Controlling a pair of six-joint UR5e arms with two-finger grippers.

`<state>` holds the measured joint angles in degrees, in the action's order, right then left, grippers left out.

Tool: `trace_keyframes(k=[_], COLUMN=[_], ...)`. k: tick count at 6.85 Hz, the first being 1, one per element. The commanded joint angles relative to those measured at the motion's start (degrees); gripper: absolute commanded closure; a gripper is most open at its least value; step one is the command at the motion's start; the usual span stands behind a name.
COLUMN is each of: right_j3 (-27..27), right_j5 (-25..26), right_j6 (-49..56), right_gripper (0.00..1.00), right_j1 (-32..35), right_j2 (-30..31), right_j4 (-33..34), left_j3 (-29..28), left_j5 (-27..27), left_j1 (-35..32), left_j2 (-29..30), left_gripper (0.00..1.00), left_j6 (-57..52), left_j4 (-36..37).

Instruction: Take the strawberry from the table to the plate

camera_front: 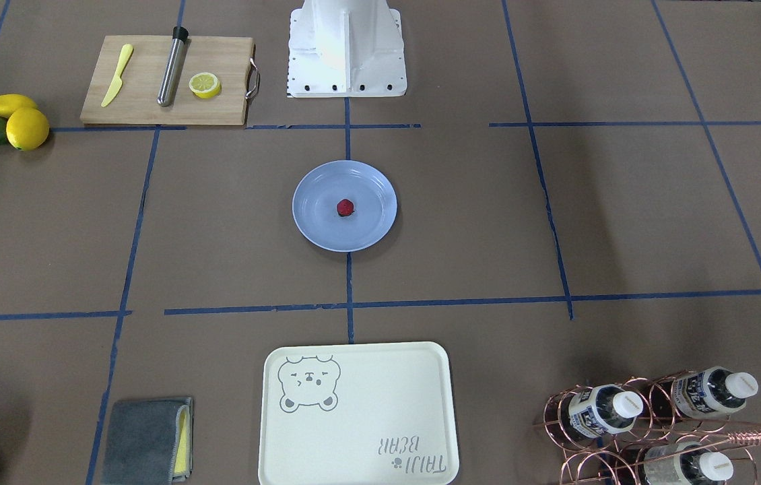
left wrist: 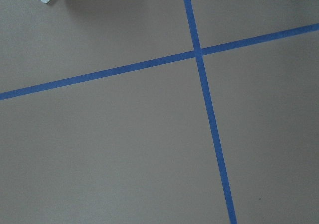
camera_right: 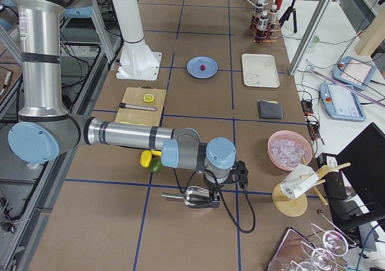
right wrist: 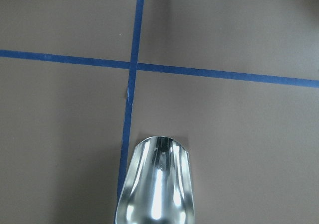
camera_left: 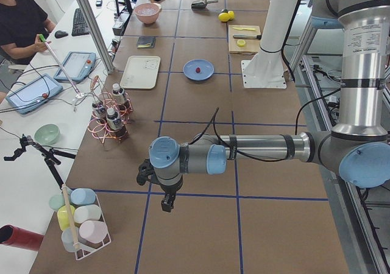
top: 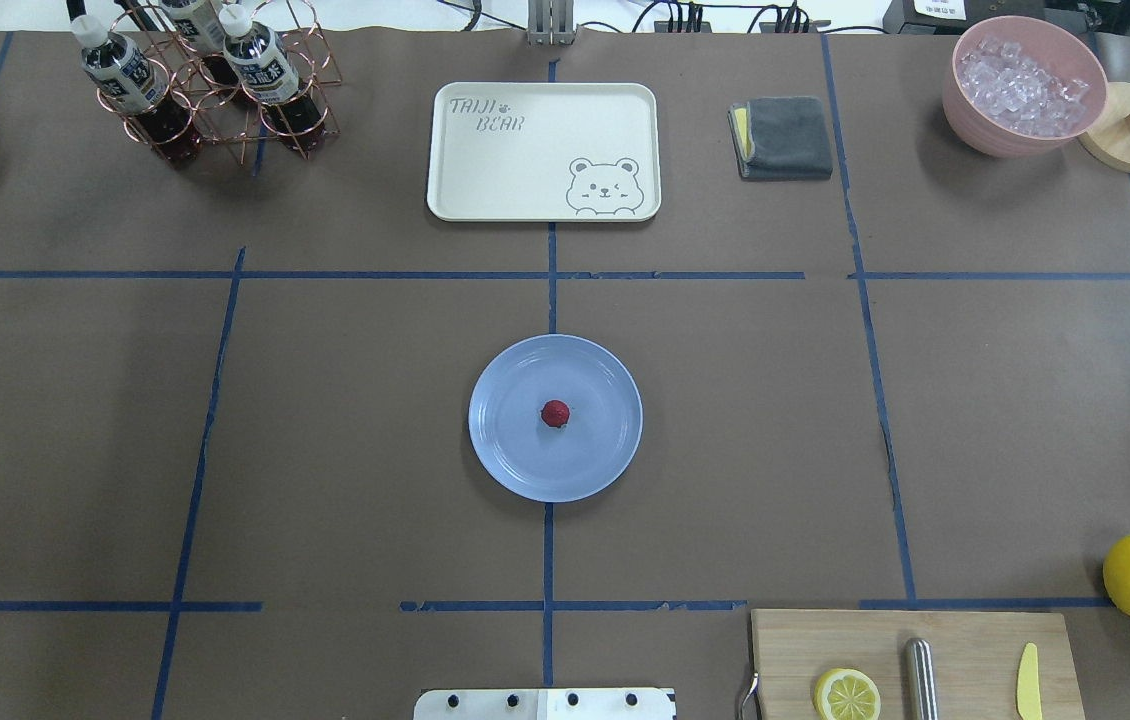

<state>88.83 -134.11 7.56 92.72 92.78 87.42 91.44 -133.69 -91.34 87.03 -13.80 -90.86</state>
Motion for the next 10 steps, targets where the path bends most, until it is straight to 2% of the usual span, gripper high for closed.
trace_keyframes(k=[1,8,10], right_j3=[-0.06,0.2,0.21], right_j5=[-0.27,-3.17,-3.17], right_j6=[-2.11,-2.11,-2.11], right_gripper=[0.0,0.0,0.0], right_j1=[0.0,0.0,0.0], right_j2=[0.65,0.65,0.56], right_j4=[-1.81,-1.81,-1.81], left_j3=[0.05,-0.3,-0.04], left_j5=[-0.08,0.0,0.0], left_j1=[-0.07,-0.07,-0.07], left_j2=[-0.02,-0.02,0.07], left_gripper=[0.0,0.0,0.0], left_j6=[0.0,0.52,7.08], left_j4=[-0.02,-0.02,-0.02])
